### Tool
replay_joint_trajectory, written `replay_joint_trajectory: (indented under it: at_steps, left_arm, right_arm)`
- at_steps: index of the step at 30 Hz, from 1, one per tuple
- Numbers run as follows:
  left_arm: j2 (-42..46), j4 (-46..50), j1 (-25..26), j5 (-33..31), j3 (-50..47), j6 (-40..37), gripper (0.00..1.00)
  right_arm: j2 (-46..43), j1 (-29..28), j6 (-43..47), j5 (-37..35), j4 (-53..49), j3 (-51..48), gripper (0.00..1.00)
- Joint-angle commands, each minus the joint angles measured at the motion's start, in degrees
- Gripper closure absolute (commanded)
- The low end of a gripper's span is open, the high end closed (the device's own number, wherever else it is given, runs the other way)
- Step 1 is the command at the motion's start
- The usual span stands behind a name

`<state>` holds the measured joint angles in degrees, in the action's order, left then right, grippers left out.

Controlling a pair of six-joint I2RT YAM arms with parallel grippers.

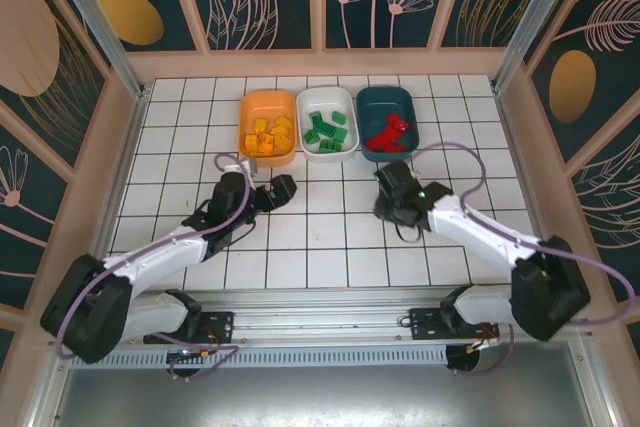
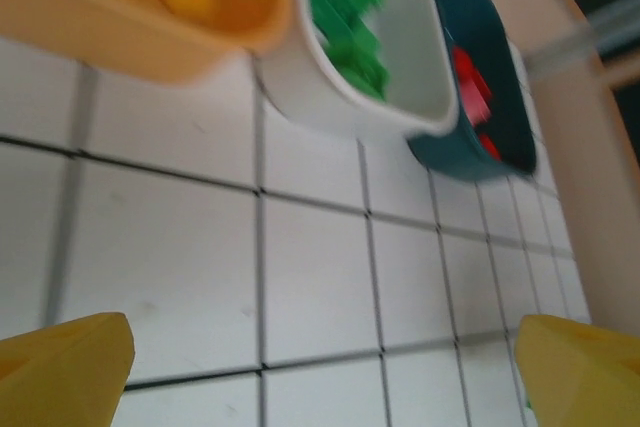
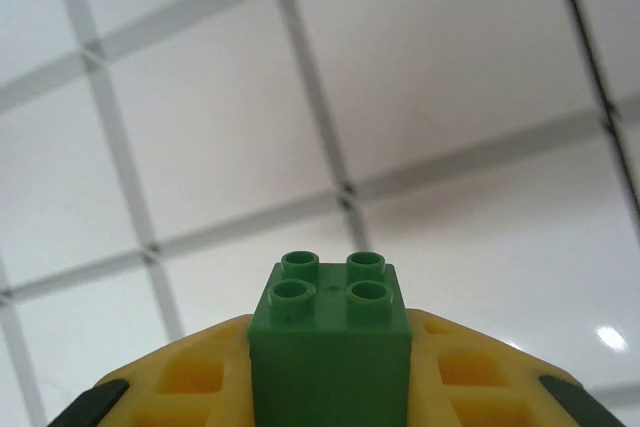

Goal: Sort the legos into containers by color

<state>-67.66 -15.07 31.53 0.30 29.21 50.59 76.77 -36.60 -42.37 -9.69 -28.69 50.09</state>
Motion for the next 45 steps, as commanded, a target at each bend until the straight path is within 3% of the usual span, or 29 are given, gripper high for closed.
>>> replay_joint_trajectory:
  at_steps: [1,4,7,9,11,14,19,26,29,30,31,33,35,38,40,43,45]
  left_arm:
    - [5.5,13.9,-2.3,-17.3,1.8,1.4,0.02]
    - [12.0,19.9,-3.1,-25.8,1.6,2.9,0.01]
    - [17.8,23.0,-3.1,-29.3,0.8,2.7,0.01]
    - [20.7,25.4,-3.1,-30.3,0.5,2.9,0.02]
    - [23.4,27.8,-3.1,-30.9,0.5,2.9,0.02]
    - [26.0,28.7,-3.1,-31.0,0.3,2.2,0.01]
    - [26.1,27.4,-3.1,-30.9,0.4,1.6,0.02]
    - [21.7,25.7,-3.1,-32.9,4.9,-2.3,0.01]
    - [21.4,25.2,-3.1,-34.8,6.2,-0.2,0.01]
    - [21.7,24.3,-3.1,-35.9,6.0,0.4,0.02]
    - [21.9,23.4,-3.1,-36.9,5.9,-0.2,0.01]
    - [22.0,19.4,-3.1,-38.5,4.6,-4.8,0.01]
    - [22.4,10.1,-3.1,-36.6,1.5,-15.3,0.02]
    - [20.8,-5.2,-3.1,-25.3,-1.8,-32.3,0.01]
    - [16.9,-10.9,-2.7,-22.0,-1.6,-35.3,0.01]
    - [8.8,-15.3,-1.0,-21.4,1.1,-36.9,0.01]
    - [4.9,-18.4,-0.5,-21.5,1.8,-37.9,0.01]
  right_arm:
    - [8.7,-1.2,11.8,-3.7,13.2,10.7,0.78]
    - [18.5,0.3,17.4,-3.8,18.7,20.7,0.77]
    - [30.5,2.3,19.6,-0.6,15.2,34.6,0.71]
    - [38.0,2.7,20.3,-0.4,10.5,44.4,0.63]
    - [43.4,2.4,20.7,-2.9,6.3,52.0,0.45]
    - [43.0,1.2,22.2,-7.3,6.2,54.7,0.33]
    - [33.6,-0.7,22.8,-10.4,10.6,47.8,0.26]
    - [12.0,-5.9,25.0,-8.8,26.9,22.5,0.23]
    - [2.9,-9.9,29.5,-10.3,32.5,13.9,0.14]
    - [0.1,-11.1,32.0,-10.5,34.4,11.2,0.03]
    - [-2.2,-12.3,34.2,-10.3,36.1,9.1,0.01]
    - [-5.7,-14.0,35.6,-9.8,40.4,3.5,0.01]
    - [-5.8,-13.7,39.8,-9.4,44.9,-0.5,0.01]
    - [-2.2,-11.7,39.6,-14.7,37.5,3.1,0.01]
    - [-1.6,-9.4,39.5,-15.9,36.4,3.4,0.01]
    - [-2.5,-4.9,41.4,-8.1,39.5,1.0,0.01]
    - [-3.5,-3.3,42.1,-8.4,40.4,-0.4,0.01]
